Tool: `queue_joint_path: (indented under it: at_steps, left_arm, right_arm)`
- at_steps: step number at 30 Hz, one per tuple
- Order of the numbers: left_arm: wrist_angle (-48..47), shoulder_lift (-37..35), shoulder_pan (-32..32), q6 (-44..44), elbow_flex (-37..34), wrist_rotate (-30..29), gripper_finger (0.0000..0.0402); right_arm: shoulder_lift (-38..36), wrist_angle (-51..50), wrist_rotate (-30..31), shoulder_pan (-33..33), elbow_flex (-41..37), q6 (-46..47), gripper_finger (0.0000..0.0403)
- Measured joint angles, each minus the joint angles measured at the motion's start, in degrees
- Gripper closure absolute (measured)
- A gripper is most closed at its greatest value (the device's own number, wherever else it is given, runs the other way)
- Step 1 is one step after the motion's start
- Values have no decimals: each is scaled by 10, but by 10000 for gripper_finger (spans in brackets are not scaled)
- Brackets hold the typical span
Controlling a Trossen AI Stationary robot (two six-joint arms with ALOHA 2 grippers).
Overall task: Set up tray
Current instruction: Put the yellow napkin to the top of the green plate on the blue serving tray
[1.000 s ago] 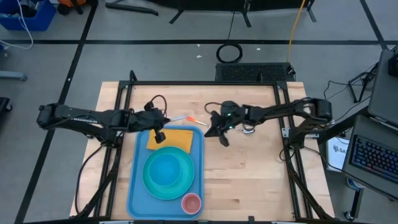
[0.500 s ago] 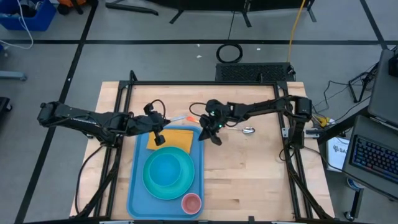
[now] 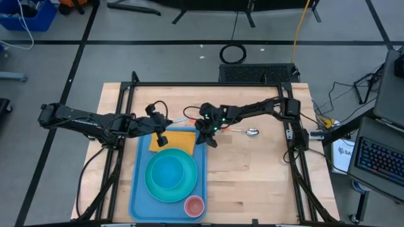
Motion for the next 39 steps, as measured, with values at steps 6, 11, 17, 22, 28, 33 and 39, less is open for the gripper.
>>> queue_joint_path:
  at_steps: [6, 11, 17, 22, 28, 33, 39]
  left_arm:
    - [0, 0, 0, 0, 0, 0, 380]
    - [6, 0, 1, 3, -8, -8, 380]
    - [17, 0, 7, 7, -10, -10, 380]
    - [17, 0, 13, 5, -10, -10, 380]
    - [17, 0, 13, 4, -10, -10, 380]
    - [14, 0, 13, 4, -10, -9, 380]
    - [16, 0, 15, 4, -10, -1, 380]
  right_arm:
    - [5, 39, 6, 7, 3, 4, 403]
    - [5, 42, 32, 22, 3, 6, 403]
    - [9, 66, 75, 27, 3, 15, 403]
    - [26, 65, 78, 29, 9, 29, 403]
    - [60, 78, 75, 35, 40, 49, 403]
    - [73, 64, 79, 36, 54, 54, 403]
    - [73, 43, 79, 36, 53, 76, 403]
